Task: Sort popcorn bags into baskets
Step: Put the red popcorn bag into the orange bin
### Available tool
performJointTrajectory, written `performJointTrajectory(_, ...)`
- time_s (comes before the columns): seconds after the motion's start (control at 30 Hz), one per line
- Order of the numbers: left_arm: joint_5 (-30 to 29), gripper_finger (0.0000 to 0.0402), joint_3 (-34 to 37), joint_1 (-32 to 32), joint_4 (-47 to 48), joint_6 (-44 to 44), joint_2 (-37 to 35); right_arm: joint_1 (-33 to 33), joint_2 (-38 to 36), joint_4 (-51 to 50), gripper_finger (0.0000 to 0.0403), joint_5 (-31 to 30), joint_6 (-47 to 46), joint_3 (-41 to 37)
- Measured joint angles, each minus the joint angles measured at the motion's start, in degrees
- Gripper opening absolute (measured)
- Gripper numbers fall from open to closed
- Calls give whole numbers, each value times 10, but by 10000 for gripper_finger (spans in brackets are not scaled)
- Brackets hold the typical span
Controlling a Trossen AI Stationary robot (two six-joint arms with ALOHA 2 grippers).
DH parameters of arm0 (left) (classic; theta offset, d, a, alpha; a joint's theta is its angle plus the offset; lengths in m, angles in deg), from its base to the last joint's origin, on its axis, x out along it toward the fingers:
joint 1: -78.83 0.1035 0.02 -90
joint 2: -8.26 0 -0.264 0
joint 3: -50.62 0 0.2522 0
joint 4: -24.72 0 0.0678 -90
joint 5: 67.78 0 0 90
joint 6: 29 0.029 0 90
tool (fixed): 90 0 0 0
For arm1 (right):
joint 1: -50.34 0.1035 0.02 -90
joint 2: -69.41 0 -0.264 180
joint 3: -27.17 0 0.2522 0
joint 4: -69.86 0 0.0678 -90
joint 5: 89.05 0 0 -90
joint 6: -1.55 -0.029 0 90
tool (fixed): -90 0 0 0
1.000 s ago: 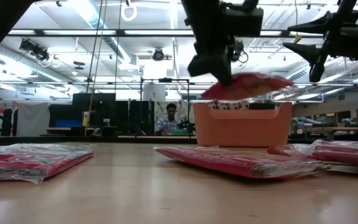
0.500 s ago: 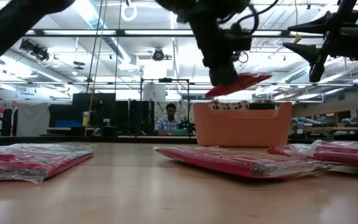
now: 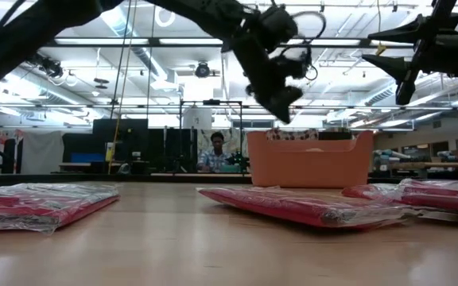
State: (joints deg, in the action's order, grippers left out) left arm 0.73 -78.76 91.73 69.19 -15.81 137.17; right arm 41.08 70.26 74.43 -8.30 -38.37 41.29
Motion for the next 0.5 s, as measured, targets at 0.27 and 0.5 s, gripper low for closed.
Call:
performJointTrajectory(0.27, 159, 104, -1, -84, 68, 55, -10, 0, 0, -1, 170, 0, 0, 0)
performJointTrajectory(0.5, 162, 108, 0, -175, 184, 4, -4, 0, 0, 0, 170, 0, 0, 0)
